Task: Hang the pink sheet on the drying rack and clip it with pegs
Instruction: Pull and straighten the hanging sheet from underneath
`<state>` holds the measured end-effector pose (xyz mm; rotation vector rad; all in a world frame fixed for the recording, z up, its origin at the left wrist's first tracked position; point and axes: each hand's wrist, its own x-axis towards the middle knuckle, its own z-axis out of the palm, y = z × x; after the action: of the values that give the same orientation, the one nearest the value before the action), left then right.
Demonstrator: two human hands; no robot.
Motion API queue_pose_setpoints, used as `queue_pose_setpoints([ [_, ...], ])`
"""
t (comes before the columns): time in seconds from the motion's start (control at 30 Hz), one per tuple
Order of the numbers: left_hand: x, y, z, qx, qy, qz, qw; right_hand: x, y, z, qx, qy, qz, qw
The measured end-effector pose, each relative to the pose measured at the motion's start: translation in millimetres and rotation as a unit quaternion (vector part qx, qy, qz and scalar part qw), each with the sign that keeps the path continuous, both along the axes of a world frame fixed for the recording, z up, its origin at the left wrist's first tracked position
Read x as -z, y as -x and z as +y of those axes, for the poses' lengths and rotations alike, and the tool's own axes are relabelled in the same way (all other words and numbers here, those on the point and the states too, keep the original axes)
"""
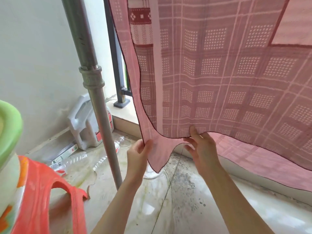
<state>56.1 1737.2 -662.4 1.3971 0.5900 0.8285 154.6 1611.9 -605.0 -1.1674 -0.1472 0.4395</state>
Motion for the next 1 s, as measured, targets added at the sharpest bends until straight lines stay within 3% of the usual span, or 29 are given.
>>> queue_pose_setpoints([
  [0.1, 8, 29, 0, 0.021, 0.038, 0.006, 0.999, 20, 19, 16, -0.008, -0.003, 0.021, 1.000],
  [0.33, 4, 63, 5, 0.002, 0.019, 0.028, 0.999, 65, 49, 17, -0.024, -0.007, 0.074, 0.997],
  [0.5, 0, 72, 0, 0.026, 0.032, 0.032, 0.999, 91, 56, 9, -0.028, -0.007, 0.163, 0.986],
  [0.63, 3, 81, 4, 0.048, 0.033, 0.020, 0.998, 91, 59, 12, -0.080, -0.053, 0.199, 0.975],
  [0.73, -1, 86, 6, -0.004, 0.029, -0.007, 1.000, 89, 63, 17, -0.092, -0.095, 0.223, 0.966],
  [0.87, -16, 87, 6, -0.114, -0.026, -0.057, 0.992, 87, 73, 20, -0.091, -0.125, 0.232, 0.960],
  [1.0, -35, 88, 4, -0.076, -0.142, -0.065, 0.985, 81, 86, 25, -0.109, -0.139, 0.233, 0.956],
])
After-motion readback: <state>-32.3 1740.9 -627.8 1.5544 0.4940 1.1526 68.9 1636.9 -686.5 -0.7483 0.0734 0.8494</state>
